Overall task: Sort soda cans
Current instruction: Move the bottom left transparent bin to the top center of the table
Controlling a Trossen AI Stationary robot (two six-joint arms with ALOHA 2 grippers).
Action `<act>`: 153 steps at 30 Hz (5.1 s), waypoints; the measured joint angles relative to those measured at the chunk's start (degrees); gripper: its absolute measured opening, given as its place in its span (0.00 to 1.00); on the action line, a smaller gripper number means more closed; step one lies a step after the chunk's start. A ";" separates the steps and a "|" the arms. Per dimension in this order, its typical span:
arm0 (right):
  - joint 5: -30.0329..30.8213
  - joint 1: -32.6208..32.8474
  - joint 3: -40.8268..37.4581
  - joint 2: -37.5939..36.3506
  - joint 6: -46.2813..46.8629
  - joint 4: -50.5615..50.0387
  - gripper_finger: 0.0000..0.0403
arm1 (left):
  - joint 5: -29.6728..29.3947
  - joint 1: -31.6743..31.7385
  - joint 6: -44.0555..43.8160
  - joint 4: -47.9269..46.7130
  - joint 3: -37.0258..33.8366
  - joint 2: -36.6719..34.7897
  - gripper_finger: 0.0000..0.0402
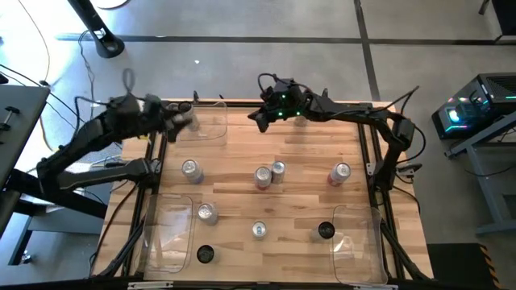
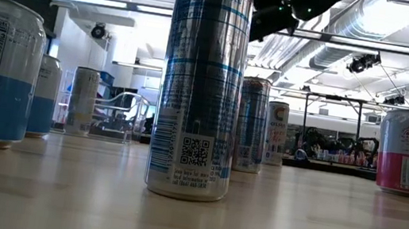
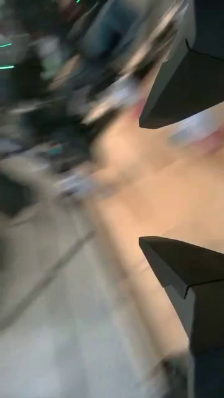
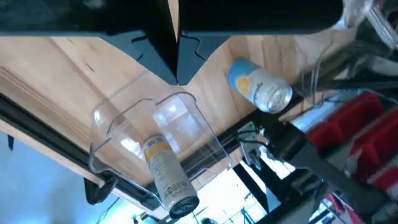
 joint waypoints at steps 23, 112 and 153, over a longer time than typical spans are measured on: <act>-0.74 -0.14 -0.04 -0.53 -7.09 -6.60 0.00 | -6.62 -47.70 -4.43 -36.88 17.28 35.90 0.73; 0.76 -3.59 -0.07 -20.30 -17.76 -7.80 0.00 | -38.03 -45.30 -25.93 -31.93 28.99 25.01 0.00; 13.30 -2.37 -0.04 -38.03 -21.57 -19.60 0.00 | -11.93 -2.18 -19.78 12.78 19.93 59.98 0.00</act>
